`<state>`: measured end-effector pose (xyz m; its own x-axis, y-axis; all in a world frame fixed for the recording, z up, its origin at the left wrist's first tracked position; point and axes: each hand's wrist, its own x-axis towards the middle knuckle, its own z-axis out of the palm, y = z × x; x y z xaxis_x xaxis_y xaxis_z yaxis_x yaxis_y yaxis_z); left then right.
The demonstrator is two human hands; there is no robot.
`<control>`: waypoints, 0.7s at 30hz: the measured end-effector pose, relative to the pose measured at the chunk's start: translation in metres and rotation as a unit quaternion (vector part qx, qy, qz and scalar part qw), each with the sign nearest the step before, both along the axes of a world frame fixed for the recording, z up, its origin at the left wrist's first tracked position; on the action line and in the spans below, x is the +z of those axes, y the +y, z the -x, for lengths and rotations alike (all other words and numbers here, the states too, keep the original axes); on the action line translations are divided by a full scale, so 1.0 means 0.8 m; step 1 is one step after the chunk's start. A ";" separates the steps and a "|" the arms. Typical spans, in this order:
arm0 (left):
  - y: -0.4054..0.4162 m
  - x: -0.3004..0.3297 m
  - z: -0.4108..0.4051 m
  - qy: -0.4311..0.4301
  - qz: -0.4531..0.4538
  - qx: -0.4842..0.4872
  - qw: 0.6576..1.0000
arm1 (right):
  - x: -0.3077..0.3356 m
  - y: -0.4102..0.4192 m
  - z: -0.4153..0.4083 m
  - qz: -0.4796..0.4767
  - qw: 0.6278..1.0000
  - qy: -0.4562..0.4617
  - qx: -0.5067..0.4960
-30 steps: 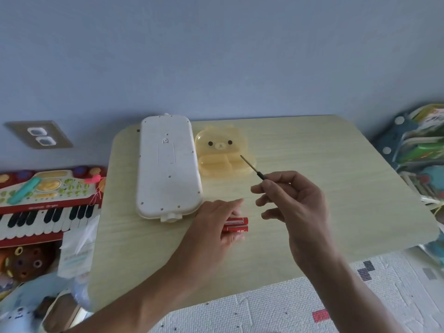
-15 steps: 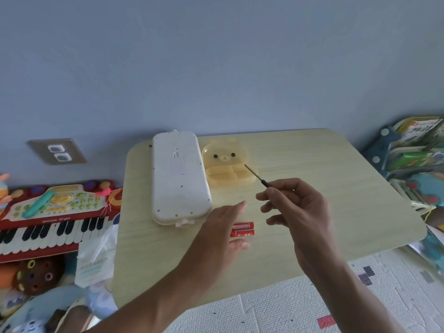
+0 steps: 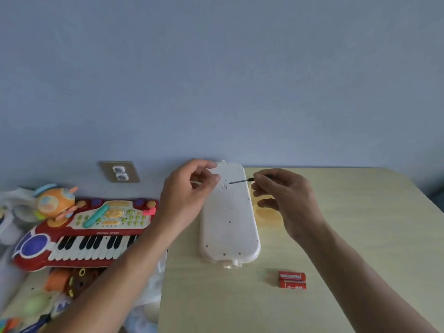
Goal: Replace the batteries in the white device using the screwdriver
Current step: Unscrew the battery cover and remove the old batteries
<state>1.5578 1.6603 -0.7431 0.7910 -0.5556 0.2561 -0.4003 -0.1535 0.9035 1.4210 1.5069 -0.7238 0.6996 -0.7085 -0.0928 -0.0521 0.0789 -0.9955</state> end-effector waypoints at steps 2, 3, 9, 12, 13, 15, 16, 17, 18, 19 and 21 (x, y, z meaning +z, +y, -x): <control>-0.017 -0.001 -0.026 -0.004 0.018 0.017 1.000 | -0.013 -0.011 -0.030 0.027 1.000 0.003 0.004; -0.025 -0.001 -0.036 -0.007 0.030 0.020 0.999 | -0.019 -0.015 -0.043 0.056 0.998 0.012 0.011; -0.066 -0.017 -0.059 0.039 0.082 -0.019 0.996 | -0.050 -0.029 -0.095 0.204 0.975 0.063 0.066; -0.077 -0.028 -0.063 0.048 0.067 -0.037 0.996 | -0.056 -0.036 -0.105 0.235 0.967 0.065 0.077; -0.079 -0.030 -0.064 0.052 0.063 -0.040 0.996 | -0.058 -0.037 -0.107 0.236 0.966 0.066 0.078; -0.081 -0.035 -0.064 0.061 0.060 -0.049 0.995 | -0.058 -0.041 -0.107 0.232 0.967 0.069 0.080; -0.082 -0.037 -0.064 0.065 0.061 -0.054 0.995 | -0.058 -0.042 -0.107 0.228 0.968 0.069 0.083; -0.082 -0.039 -0.063 0.069 0.062 -0.059 0.994 | -0.057 -0.043 -0.107 0.225 0.968 0.068 0.087; -0.082 -0.040 -0.062 0.072 0.063 -0.064 0.993 | -0.056 -0.043 -0.107 0.225 0.968 0.067 0.092; -0.083 -0.040 -0.061 0.074 0.065 -0.066 0.993 | -0.056 -0.043 -0.106 0.229 0.966 0.067 0.098; -0.085 -0.040 -0.058 0.076 0.069 -0.070 0.992 | -0.056 -0.041 -0.105 0.244 0.962 0.067 0.106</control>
<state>1.6041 1.5926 -0.7749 0.7441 -0.6304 0.2212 -0.2673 0.0226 0.9634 1.5050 1.4740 -0.7683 0.8382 -0.5330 0.1153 -0.1457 -0.4227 -0.8945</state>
